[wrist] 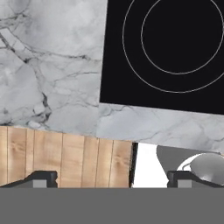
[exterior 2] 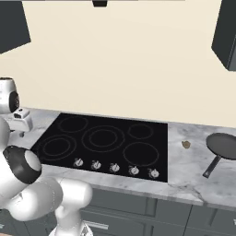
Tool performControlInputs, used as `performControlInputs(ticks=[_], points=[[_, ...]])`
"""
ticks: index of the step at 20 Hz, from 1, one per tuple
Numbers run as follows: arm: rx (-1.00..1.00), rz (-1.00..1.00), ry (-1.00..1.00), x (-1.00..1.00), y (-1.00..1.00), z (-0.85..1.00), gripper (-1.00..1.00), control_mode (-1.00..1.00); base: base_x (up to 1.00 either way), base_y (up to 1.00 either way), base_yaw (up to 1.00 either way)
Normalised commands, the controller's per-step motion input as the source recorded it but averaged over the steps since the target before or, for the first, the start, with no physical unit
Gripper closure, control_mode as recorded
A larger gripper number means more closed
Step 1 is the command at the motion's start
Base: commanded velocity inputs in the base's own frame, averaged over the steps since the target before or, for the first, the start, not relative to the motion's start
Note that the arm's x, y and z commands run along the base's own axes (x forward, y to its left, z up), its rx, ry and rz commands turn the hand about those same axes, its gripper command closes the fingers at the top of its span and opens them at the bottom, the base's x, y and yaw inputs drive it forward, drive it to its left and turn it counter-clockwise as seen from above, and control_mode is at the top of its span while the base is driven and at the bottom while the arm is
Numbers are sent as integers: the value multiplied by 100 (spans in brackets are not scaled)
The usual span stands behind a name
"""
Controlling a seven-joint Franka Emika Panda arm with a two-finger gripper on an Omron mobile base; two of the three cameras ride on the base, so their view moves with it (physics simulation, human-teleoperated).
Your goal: Place both pans onto different burners. Then place the garlic and the chicken drumstick on different pans.
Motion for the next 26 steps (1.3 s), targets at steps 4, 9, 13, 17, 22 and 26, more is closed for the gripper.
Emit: performControlInputs(ticks=[4,9,13,17,22,26], points=[[0,0,0,15,36,-21,-100,-100,0,0,0],[0,0,0,7,35,-19,-100,-100,0,0,0],[0,0,0,1,28,-16,-100,-100,0,0,0],[0,0,0,3,30,-15,-100,-100,0,0,0],[0,0,1,8,34,-12,-100,-100,0,0,0],[0,0,0,19,41,-15,-100,-100,0,0,0]])
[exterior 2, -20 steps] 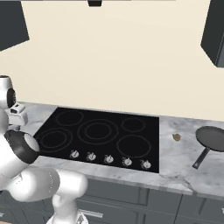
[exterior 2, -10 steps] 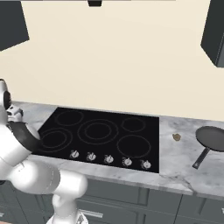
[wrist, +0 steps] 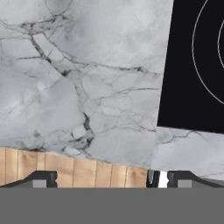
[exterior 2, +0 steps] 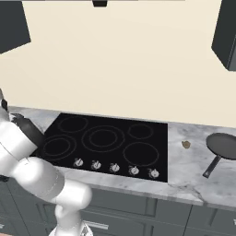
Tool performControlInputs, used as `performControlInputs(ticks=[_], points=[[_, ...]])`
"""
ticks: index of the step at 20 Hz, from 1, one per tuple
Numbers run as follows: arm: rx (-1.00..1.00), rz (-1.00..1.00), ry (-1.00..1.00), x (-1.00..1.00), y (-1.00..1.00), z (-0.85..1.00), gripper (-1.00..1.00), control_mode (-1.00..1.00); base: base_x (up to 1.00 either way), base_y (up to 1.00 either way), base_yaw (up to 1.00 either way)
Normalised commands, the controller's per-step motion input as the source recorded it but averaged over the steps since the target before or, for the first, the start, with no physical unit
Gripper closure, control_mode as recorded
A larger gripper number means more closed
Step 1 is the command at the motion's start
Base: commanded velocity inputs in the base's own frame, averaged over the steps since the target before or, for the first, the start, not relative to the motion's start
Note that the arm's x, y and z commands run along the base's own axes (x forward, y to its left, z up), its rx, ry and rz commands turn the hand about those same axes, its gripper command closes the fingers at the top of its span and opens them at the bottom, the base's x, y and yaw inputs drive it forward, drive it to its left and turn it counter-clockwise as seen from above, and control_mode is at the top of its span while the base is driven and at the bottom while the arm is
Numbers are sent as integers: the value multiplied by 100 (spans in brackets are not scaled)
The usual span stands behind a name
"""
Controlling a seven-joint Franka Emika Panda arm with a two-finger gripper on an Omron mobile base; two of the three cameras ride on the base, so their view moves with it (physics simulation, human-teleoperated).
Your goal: Place both pans onto different burners. Then place the garlic and the chicken drumstick on different pans.
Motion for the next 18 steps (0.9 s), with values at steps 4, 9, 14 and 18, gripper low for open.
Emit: performControlInputs(ticks=[4,9,14,18], points=[[-5,0,-1,19,48,-3,-100,-100,0,0,0],[-4,0,-2,15,53,-1,-100,-100,0,0,0],[-2,-1,-3,15,48,-2,-100,-100,0,0,0],[0,-1,-3,11,38,0,-100,-100,0,0,0]])
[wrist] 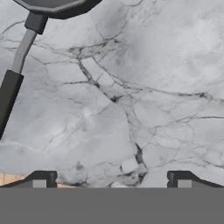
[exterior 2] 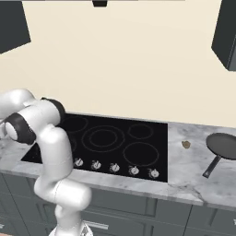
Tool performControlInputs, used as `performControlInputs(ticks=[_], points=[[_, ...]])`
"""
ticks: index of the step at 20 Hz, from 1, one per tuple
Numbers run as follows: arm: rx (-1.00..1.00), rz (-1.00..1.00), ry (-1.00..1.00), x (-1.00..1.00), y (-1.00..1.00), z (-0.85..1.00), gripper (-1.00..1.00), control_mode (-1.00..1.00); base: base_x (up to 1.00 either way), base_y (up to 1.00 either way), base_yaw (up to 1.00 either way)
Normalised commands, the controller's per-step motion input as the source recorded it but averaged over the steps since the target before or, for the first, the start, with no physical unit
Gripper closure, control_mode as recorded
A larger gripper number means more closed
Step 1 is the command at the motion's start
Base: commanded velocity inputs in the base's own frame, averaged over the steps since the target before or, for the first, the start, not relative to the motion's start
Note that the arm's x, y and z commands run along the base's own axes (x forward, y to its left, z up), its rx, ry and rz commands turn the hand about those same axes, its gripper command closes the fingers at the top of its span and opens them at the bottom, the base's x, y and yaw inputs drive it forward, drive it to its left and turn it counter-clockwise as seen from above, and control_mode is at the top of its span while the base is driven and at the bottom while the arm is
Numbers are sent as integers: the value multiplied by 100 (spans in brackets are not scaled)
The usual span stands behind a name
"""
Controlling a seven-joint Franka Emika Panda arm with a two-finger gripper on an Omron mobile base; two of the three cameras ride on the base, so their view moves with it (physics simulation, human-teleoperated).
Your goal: Place both pans onto different burners. Then place the garlic and the chicken drumstick on different pans.
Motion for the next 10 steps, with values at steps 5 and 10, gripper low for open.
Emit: performControlInputs(ticks=[5,10], points=[[0,0,0,10,33,0,-100,-100,0,0,0],[0,0,0,16,35,0,-100,-100,0,0,0]])
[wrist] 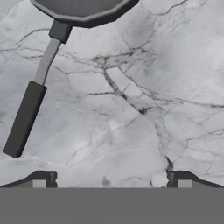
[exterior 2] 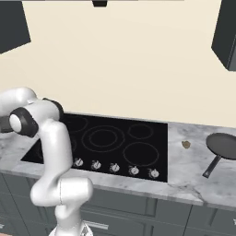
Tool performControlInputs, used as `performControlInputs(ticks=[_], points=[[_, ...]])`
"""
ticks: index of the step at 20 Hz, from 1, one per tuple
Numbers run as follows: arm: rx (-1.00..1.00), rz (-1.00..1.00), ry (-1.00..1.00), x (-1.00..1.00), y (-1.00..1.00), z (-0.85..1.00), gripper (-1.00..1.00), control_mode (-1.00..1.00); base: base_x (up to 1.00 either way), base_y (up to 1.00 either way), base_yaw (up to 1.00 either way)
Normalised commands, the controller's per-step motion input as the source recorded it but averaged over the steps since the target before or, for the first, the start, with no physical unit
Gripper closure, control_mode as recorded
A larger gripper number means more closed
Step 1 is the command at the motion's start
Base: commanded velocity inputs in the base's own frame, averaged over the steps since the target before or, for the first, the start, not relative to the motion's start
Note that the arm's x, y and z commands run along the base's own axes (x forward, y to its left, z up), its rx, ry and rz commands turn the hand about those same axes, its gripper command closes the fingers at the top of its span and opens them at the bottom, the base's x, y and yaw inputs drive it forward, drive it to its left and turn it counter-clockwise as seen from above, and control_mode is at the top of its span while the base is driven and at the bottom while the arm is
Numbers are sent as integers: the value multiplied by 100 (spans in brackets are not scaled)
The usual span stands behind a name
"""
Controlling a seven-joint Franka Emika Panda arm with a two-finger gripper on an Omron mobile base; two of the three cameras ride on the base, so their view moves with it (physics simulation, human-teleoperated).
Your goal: Place both pans onto different burners. Then place the garlic and the chicken drumstick on different pans.
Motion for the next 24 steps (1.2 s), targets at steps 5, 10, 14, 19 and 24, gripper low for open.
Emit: performControlInputs(ticks=[5,10,14,19,24], points=[[0,0,0,16,34,0,-100,-100,0,0,0],[0,0,0,16,32,-17,-100,-100,0,0,0],[0,0,0,9,28,-30,-100,-100,0,0,0],[0,0,0,4,17,-24,-100,-100,0,0,0],[0,0,0,16,14,-7,-100,-100,0,0,0]])
